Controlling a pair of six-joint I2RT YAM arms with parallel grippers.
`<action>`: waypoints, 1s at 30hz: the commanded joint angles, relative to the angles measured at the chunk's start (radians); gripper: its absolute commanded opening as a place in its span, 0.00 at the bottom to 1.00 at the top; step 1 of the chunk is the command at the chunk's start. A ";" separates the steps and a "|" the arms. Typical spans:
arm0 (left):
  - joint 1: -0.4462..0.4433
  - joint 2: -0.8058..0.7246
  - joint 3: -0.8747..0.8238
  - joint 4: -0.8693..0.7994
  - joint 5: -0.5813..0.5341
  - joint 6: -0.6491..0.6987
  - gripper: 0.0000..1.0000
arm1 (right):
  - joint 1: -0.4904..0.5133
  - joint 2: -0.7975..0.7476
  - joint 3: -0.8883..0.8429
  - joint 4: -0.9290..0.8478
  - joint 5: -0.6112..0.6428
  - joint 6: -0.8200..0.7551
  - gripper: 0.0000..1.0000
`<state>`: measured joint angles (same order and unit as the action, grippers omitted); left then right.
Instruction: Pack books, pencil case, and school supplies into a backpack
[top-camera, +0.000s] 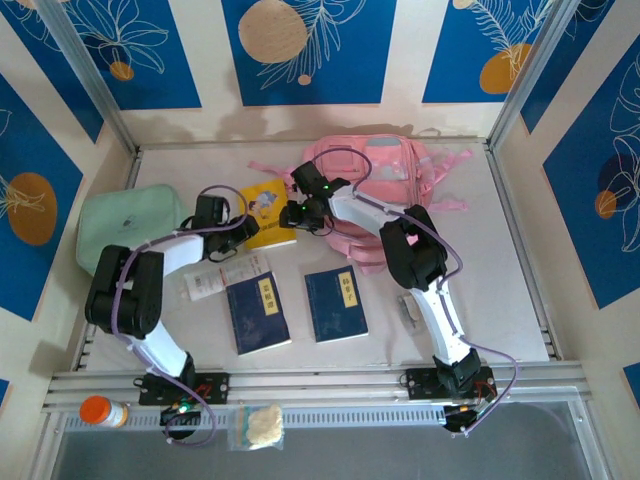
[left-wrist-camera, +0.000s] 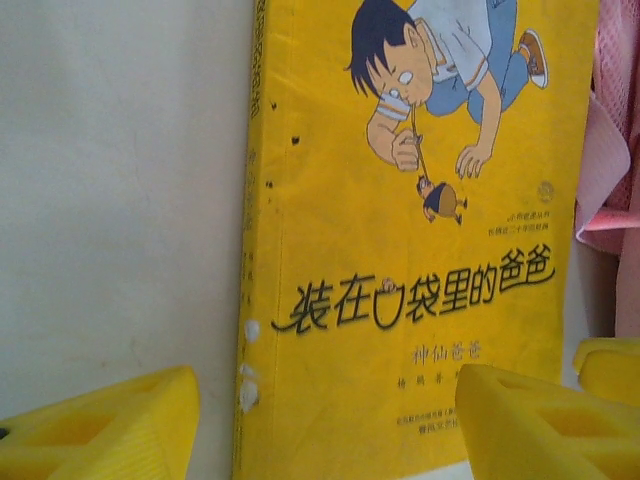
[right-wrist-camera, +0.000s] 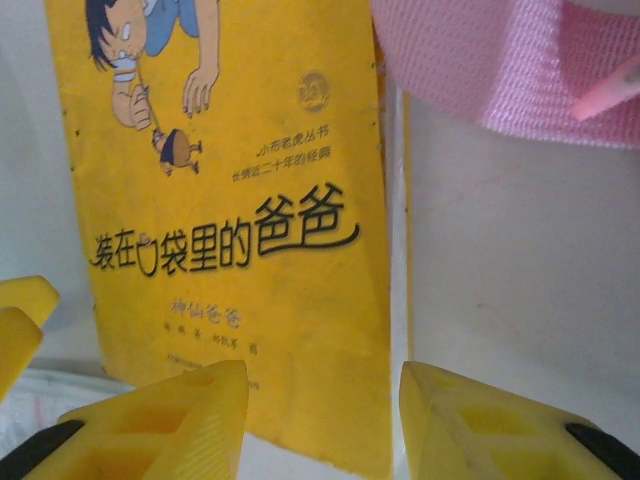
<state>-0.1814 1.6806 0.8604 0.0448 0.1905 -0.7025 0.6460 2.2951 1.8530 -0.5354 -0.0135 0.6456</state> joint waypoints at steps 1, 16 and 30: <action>0.013 0.032 0.037 0.021 0.020 -0.022 0.66 | -0.002 0.043 0.063 -0.047 0.007 -0.025 0.44; 0.014 0.107 0.053 -0.003 0.036 -0.010 0.59 | 0.010 0.150 0.192 -0.120 -0.001 -0.043 0.51; 0.013 0.101 0.006 0.043 0.091 0.006 0.55 | 0.024 0.136 0.301 -0.152 -0.113 -0.050 0.50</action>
<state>-0.1722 1.7721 0.8883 0.0898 0.2455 -0.7208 0.6525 2.4462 2.1117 -0.6796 -0.0406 0.6094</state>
